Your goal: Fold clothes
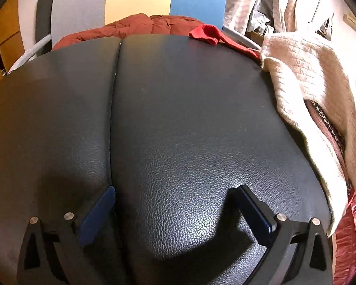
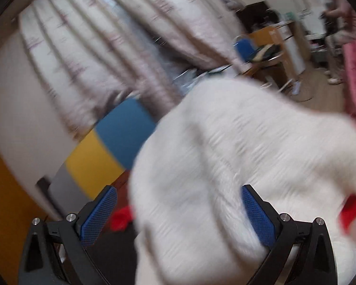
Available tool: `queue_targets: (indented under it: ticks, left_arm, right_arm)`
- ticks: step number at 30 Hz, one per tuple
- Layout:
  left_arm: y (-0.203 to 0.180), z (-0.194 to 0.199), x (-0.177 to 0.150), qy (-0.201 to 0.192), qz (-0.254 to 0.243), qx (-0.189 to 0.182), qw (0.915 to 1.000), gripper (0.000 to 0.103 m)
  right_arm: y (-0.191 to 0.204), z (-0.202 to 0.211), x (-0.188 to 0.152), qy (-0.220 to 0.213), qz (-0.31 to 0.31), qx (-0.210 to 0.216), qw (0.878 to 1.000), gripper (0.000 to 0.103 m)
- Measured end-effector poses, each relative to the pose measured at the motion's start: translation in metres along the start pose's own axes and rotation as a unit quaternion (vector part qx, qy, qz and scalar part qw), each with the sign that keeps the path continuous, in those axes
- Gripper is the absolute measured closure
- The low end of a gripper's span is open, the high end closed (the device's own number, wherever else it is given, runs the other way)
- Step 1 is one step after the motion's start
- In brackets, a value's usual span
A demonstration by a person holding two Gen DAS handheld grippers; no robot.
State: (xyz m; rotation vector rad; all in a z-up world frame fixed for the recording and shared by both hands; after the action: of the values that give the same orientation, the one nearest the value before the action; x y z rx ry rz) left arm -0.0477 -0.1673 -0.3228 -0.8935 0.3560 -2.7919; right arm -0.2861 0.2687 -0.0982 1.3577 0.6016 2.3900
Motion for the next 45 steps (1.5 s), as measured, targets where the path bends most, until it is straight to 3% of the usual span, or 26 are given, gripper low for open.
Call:
queue_targets:
  ticks: [2, 3, 5, 6, 8, 10, 12, 15, 18, 20, 23, 26, 28, 29, 34, 37, 39, 41, 43, 45]
  left_arm:
    - [-0.001, 0.005, -0.003, 0.004, -0.003, -0.005, 1.0000, 0.000]
    - [-0.003, 0.007, -0.003, 0.008, -0.005, -0.007, 0.9999, 0.000]
    - [-0.006, 0.008, 0.002, 0.013, -0.004, -0.008, 0.9999, 0.005]
    - [-0.005, 0.011, 0.001, 0.014, -0.003, -0.008, 0.9999, 0.007]
    - [-0.003, 0.023, -0.002, 0.018, -0.006, -0.014, 0.9997, 0.021]
    - [0.000, 0.036, -0.005, 0.022, -0.010, -0.020, 0.9995, 0.033]
    - [0.001, 0.048, -0.008, 0.019, -0.013, -0.027, 0.9994, 0.033]
    - [-0.001, 0.058, -0.006, 0.020, -0.011, -0.038, 0.9990, 0.033]
    - [-0.006, 0.065, -0.004, 0.019, -0.004, -0.050, 0.9986, 0.033]
    - [-0.011, 0.068, -0.003, 0.020, 0.001, -0.058, 0.9981, 0.033]
    - [-0.020, 0.065, -0.002, 0.024, 0.014, -0.061, 0.9977, 0.033]
    - [-0.028, 0.060, -0.005, 0.036, 0.021, -0.061, 0.9972, 0.033]
    - [-0.036, 0.056, -0.005, 0.041, 0.020, -0.059, 0.9972, 0.033]
    - [-0.039, 0.056, -0.005, 0.043, 0.019, -0.059, 0.9972, 0.033]
    - [-0.049, 0.056, -0.002, 0.045, 0.009, -0.060, 0.9971, 0.035]
    - [-0.050, 0.060, 0.000, 0.039, 0.008, -0.064, 0.9972, 0.038]
    - [-0.048, 0.065, -0.002, 0.034, 0.013, -0.069, 0.9969, 0.042]
    - [-0.045, 0.070, -0.005, 0.032, 0.018, -0.075, 0.9965, 0.048]
    - [-0.043, 0.073, -0.010, 0.038, 0.021, -0.081, 0.9958, 0.056]
    - [-0.041, 0.079, -0.014, 0.042, 0.015, -0.088, 0.9951, 0.063]
  right_arm:
    - [0.018, -0.007, -0.035, 0.034, 0.016, 0.023, 0.999, 0.000]
    - [0.026, -0.012, -0.063, 0.072, 0.016, 0.045, 0.996, 0.000]
    - [0.043, -0.033, -0.118, 0.151, 0.031, 0.055, 0.987, 0.000]
    - [0.048, -0.037, -0.139, 0.166, 0.046, 0.046, 0.984, 0.000]
    - [0.064, -0.042, -0.176, 0.219, 0.068, 0.062, 0.971, 0.000]
    - [0.075, -0.029, -0.184, 0.221, 0.111, 0.068, 0.967, 0.000]
    - [0.078, -0.011, -0.173, 0.202, 0.130, 0.078, 0.968, 0.000]
    - [0.060, 0.024, -0.111, 0.134, 0.104, 0.073, 0.983, 0.000]
    - [-0.001, 0.068, -0.051, 0.060, 0.015, 0.054, 0.997, 0.000]
    - [-0.053, 0.089, -0.032, 0.020, -0.059, 0.037, 0.997, 0.000]
    - [-0.132, 0.118, -0.006, -0.036, -0.170, 0.015, 0.985, 0.000]
    - [-0.183, 0.098, -0.018, 0.002, -0.292, 0.048, 0.955, 0.000]
    - [-0.190, 0.075, -0.030, 0.022, -0.334, 0.071, 0.940, 0.000]
    - [-0.189, 0.065, -0.032, 0.026, -0.347, 0.081, 0.934, 0.000]
    - [-0.135, 0.037, 0.002, -0.018, -0.323, 0.129, 0.937, 0.000]
    - [-0.093, 0.028, 0.023, -0.027, -0.295, 0.141, 0.945, 0.000]
    - [-0.059, 0.031, 0.028, -0.032, -0.250, 0.147, 0.957, 0.000]
    - [-0.023, 0.036, 0.010, -0.019, -0.181, 0.146, 0.972, 0.000]
    - [0.011, 0.034, -0.027, 0.037, -0.099, 0.121, 0.987, 0.000]
    - [0.037, 0.041, -0.048, 0.057, -0.095, 0.151, 0.982, 0.000]
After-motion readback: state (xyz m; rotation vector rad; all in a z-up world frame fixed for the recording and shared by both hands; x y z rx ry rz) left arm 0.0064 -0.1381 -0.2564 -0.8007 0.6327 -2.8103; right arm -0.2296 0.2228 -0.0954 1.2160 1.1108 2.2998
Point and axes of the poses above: each gripper's, at about its wrist camera, not at the fingertips, and z roughly against the way its jaws point, y to its left, x to its top, the point moved 10 cm from there along -z, roughly the way its jaws point, and after that the axes turned 8 degrees about -x, right-handed, at the moved point
